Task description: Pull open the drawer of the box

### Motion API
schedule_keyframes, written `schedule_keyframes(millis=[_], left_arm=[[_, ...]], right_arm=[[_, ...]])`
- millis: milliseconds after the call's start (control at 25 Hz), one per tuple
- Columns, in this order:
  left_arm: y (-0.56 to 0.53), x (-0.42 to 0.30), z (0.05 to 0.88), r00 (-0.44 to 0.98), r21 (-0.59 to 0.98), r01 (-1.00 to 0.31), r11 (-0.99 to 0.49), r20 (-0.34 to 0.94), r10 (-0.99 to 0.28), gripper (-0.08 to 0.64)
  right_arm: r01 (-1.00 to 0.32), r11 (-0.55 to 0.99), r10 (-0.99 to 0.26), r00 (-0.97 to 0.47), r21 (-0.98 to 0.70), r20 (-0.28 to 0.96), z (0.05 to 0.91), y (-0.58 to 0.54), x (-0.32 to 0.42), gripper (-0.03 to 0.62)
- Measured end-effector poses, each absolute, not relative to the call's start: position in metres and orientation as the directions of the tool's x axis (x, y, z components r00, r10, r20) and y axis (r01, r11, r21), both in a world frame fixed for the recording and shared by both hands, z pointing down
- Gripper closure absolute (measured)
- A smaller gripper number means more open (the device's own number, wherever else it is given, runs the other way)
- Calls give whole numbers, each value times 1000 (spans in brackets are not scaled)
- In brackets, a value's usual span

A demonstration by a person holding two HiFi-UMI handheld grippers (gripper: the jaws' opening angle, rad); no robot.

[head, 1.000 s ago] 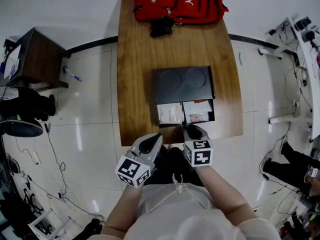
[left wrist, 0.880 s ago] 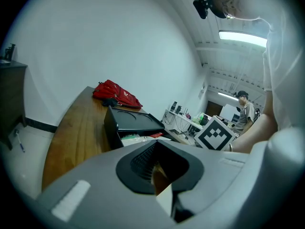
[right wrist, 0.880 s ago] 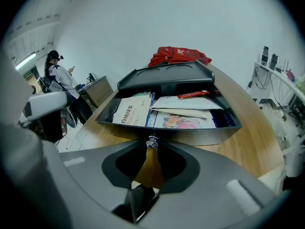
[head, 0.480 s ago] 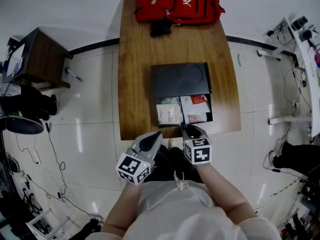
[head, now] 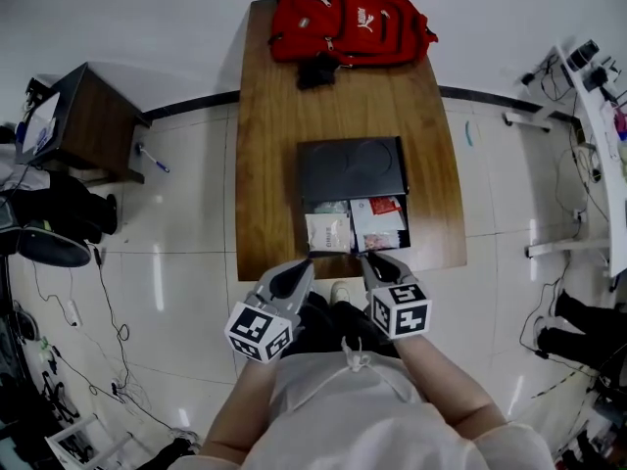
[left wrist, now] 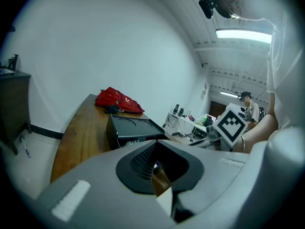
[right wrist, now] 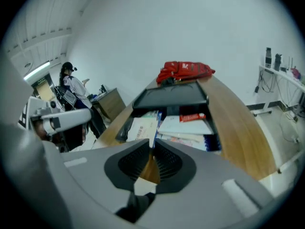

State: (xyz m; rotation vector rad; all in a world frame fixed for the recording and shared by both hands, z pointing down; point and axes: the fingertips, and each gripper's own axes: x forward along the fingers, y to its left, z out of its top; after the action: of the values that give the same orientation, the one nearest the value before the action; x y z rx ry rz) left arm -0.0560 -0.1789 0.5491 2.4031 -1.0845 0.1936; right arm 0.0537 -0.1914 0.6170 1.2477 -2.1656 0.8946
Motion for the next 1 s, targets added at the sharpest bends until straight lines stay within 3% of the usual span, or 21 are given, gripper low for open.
schedule_keyframes(millis=[80,240,400,640,1000], left_arm=[[-187,-56,534,667,362,-740,-567,291,-686,554],[-201,-53,502,654,312,-750,-583,227,-721,554],[-204,-50,472,641,270,-761,-590,173,-747,554],[-194,-50,450,615,259,-778,-573,124,-779,554],[-138,-51,447,634,236,-767,-597,129,-763,554]], right_arm=[[-880,394,-636,-470,-266,612,585,-203,59,589],[-870,456,-750,-489,-186,446,526,-226,68,589],[-837,531,-778,-543,-133,316,484,-226,68,589],[-819,572,-783,-560,-41,272,466,-207,75,589],[-832,554,-798,-543,-38,261,458,-155,75,589]])
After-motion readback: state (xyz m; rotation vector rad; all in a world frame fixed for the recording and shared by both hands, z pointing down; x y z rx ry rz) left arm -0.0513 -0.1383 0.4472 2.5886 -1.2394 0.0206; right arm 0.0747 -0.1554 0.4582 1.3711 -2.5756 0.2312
